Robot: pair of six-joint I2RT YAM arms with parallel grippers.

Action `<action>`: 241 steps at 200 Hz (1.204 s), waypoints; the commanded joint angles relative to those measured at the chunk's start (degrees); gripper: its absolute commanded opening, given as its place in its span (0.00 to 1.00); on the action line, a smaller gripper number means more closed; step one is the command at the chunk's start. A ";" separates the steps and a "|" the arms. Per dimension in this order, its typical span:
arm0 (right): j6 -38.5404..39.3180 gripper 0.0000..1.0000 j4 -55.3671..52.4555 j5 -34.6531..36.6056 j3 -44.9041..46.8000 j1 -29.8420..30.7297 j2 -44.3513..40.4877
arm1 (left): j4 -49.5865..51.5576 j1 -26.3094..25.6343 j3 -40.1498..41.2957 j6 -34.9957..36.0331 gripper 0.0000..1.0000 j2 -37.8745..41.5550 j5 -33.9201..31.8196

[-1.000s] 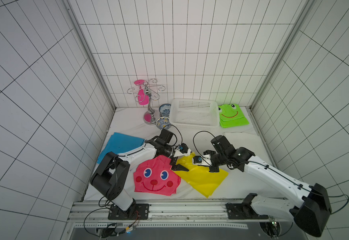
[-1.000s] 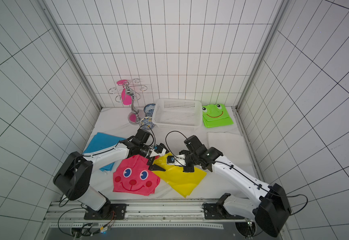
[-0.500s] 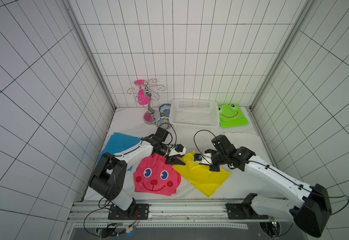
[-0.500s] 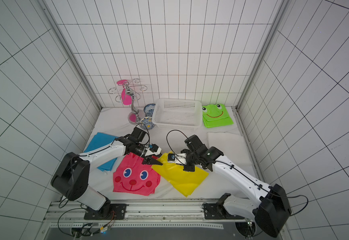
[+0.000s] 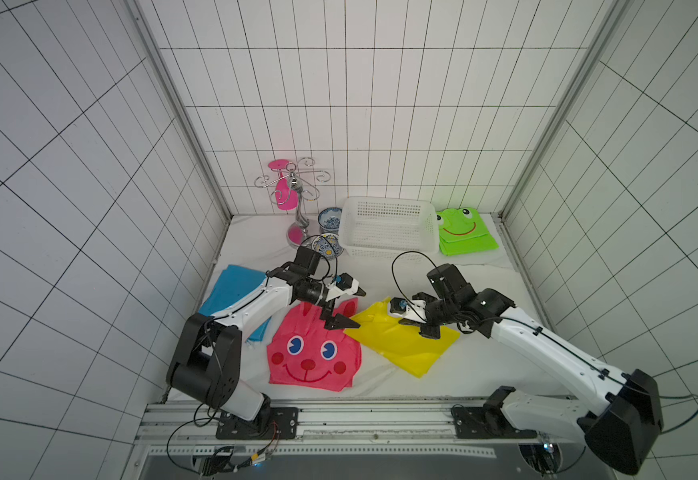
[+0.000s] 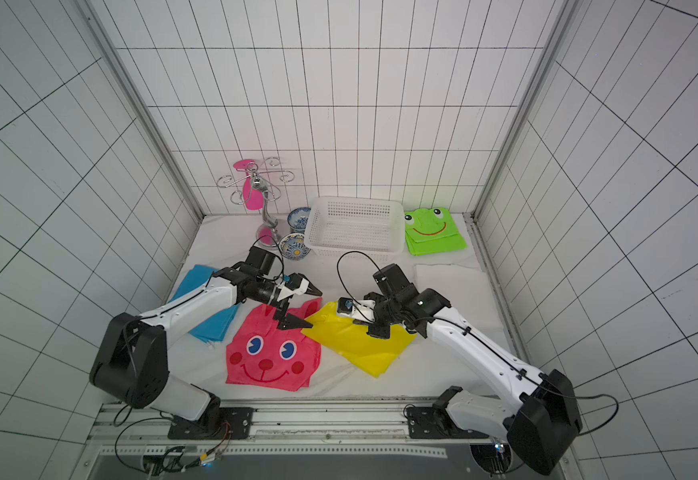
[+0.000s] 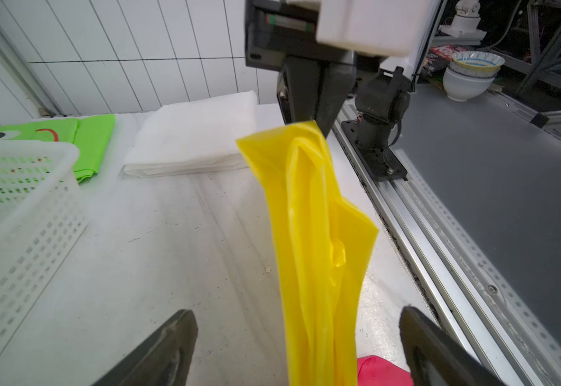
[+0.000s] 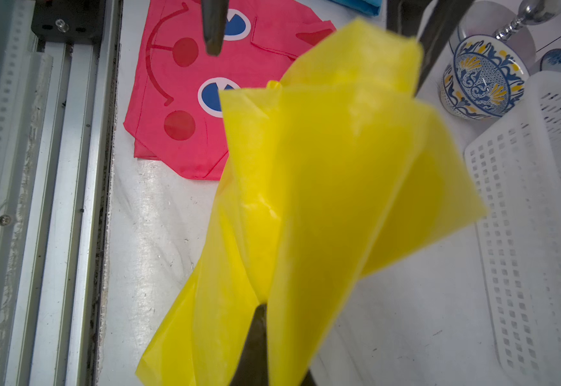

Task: Put the folded raincoat in the basket
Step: Pick up the raincoat from the center of the board.

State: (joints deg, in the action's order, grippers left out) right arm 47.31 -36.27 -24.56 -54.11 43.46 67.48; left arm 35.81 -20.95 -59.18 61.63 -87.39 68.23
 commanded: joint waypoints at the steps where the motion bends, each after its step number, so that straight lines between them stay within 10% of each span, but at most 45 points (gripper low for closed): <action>1: 3.94 0.00 -0.41 2.89 0.18 1.83 -1.03 | 0.48 -2.55 -3.88 -0.81 0.98 1.11 2.18; 103: 4.56 0.00 2.16 7.15 2.20 4.14 -3.20 | -8.11 -12.90 -4.69 -8.04 0.98 -5.71 -2.10; 213: -2.20 0.00 2.09 2.40 0.52 -0.19 -2.81 | -8.69 -5.04 0.65 -8.96 0.00 -2.94 -2.08; 241: -5.38 0.01 1.60 -1.23 -1.23 -1.18 -0.86 | -9.82 -4.45 0.46 -11.99 0.00 -1.87 -4.02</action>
State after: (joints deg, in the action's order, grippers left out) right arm 45.93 -33.80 -21.47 -53.56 43.35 65.17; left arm 27.38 -26.24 -58.85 51.99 -91.50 65.12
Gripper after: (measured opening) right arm 0.049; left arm 0.044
